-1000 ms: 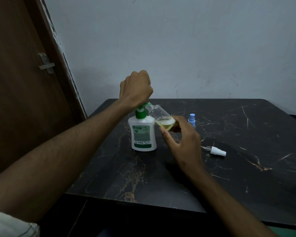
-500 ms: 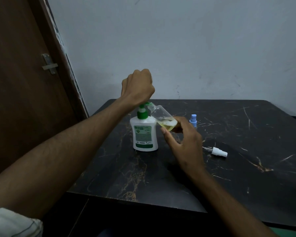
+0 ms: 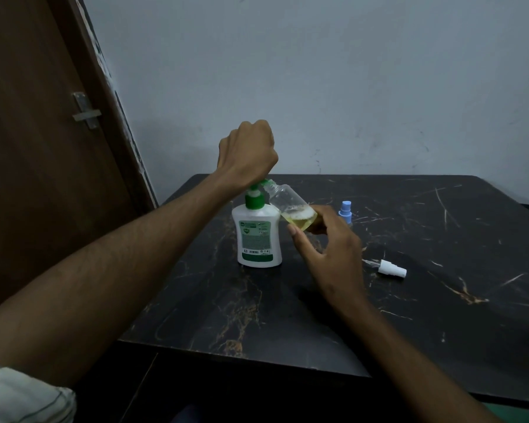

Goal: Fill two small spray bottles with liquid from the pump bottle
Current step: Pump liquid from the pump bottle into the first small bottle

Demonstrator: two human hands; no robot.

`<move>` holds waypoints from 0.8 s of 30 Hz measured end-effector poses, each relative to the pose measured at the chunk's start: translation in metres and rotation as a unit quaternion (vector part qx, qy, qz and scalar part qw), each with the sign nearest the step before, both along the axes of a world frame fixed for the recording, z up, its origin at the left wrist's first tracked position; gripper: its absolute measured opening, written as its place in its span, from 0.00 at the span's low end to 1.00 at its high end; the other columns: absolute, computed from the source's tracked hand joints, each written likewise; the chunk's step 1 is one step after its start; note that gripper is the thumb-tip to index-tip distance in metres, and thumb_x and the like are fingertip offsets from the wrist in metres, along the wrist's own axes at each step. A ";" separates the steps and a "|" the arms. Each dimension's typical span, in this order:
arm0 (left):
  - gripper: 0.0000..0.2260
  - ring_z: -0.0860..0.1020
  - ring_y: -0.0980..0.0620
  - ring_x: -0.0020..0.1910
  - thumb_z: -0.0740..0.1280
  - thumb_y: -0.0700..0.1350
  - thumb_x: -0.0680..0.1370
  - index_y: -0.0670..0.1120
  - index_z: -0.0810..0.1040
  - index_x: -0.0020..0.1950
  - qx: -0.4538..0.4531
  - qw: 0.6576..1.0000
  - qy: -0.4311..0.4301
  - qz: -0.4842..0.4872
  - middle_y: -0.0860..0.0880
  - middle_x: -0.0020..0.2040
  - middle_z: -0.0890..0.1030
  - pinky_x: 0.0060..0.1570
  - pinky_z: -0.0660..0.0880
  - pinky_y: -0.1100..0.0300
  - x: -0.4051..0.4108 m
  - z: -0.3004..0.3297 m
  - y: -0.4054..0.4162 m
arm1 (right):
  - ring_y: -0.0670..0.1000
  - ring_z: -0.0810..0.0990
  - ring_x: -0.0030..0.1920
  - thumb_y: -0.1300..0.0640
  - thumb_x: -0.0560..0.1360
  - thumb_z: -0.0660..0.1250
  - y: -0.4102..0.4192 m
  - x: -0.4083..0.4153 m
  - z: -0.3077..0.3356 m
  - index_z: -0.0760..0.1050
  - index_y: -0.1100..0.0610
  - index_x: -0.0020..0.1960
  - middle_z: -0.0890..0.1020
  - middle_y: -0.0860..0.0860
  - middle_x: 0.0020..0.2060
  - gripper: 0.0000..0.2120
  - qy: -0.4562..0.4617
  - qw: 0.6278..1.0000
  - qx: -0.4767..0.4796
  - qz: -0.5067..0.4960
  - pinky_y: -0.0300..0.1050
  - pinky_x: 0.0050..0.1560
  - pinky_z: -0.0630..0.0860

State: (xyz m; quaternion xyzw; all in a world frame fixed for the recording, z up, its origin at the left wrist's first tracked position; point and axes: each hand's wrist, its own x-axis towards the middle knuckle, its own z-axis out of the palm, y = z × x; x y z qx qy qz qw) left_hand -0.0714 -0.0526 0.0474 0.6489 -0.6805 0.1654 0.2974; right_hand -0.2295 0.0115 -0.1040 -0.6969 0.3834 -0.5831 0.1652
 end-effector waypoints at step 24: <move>0.07 0.80 0.43 0.38 0.62 0.34 0.71 0.45 0.75 0.37 0.003 1.000 0.012 -0.003 0.42 0.42 0.84 0.43 0.81 0.43 0.003 -0.006 -0.002 | 0.42 0.80 0.52 0.43 0.80 0.69 -0.002 0.001 -0.002 0.78 0.51 0.60 0.82 0.43 0.51 0.15 0.003 1.000 -0.008 -0.008 0.36 0.52 0.77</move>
